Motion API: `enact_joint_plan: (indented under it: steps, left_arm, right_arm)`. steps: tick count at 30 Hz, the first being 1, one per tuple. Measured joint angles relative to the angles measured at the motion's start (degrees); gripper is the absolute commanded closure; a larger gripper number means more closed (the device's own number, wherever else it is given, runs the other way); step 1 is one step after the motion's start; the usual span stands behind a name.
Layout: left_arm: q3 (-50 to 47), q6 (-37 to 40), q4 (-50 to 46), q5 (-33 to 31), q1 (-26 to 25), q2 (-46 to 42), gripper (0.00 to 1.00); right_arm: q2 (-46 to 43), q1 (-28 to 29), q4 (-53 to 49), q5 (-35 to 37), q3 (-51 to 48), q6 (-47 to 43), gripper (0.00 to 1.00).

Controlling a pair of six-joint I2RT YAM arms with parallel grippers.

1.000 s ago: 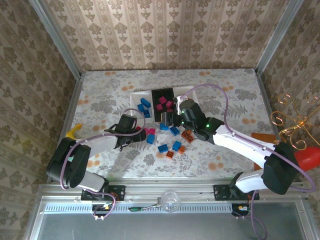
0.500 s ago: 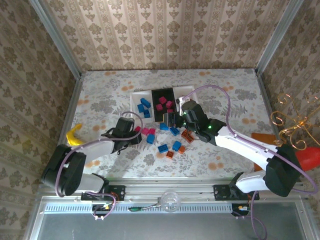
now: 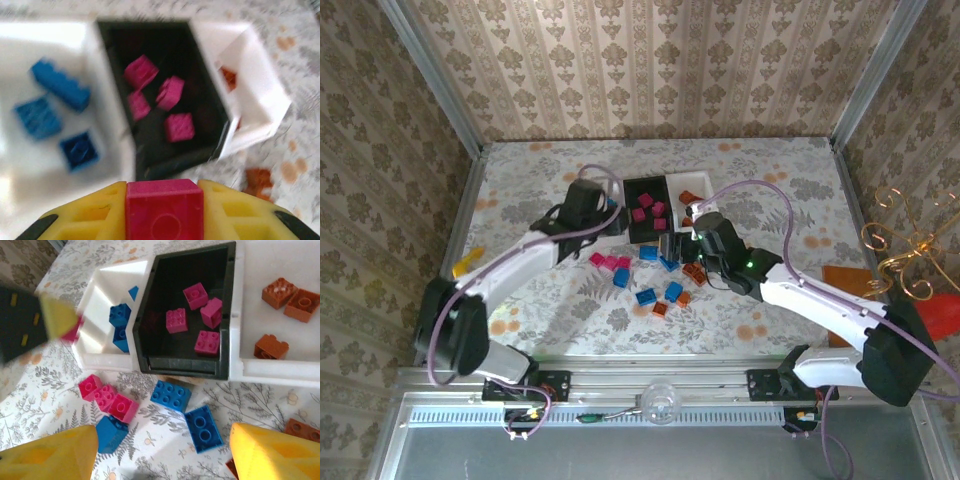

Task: Sort the legos into containers by color
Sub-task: Place the lego in the container, then pick up the lego from the bottom-center of the table.

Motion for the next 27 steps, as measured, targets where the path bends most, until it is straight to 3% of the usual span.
enact_joint_plan:
  steps: [7,14,20,27]
  left_arm:
    - [20.5,2.5,-1.9,1.5,-0.4,19.7,0.62]
    - [30.8,3.4,-5.6,1.9,-0.4,29.9,0.39]
    - [29.9,3.5,-5.3,2.6,-1.2,26.8,0.21]
    - [11.8,3.0,1.8,3.0,-4.3,6.7,0.08]
  right_arm:
    - [-3.2,0.0,-2.1,1.0,-4.3,1.3,0.28]
    - [-4.8,0.0,-3.4,1.1,-8.1,3.3,0.27]
    - [-4.4,0.0,-4.2,0.9,-11.6,6.1,0.26]
    - [0.0,0.1,-4.0,-1.0,-13.2,9.0,0.28]
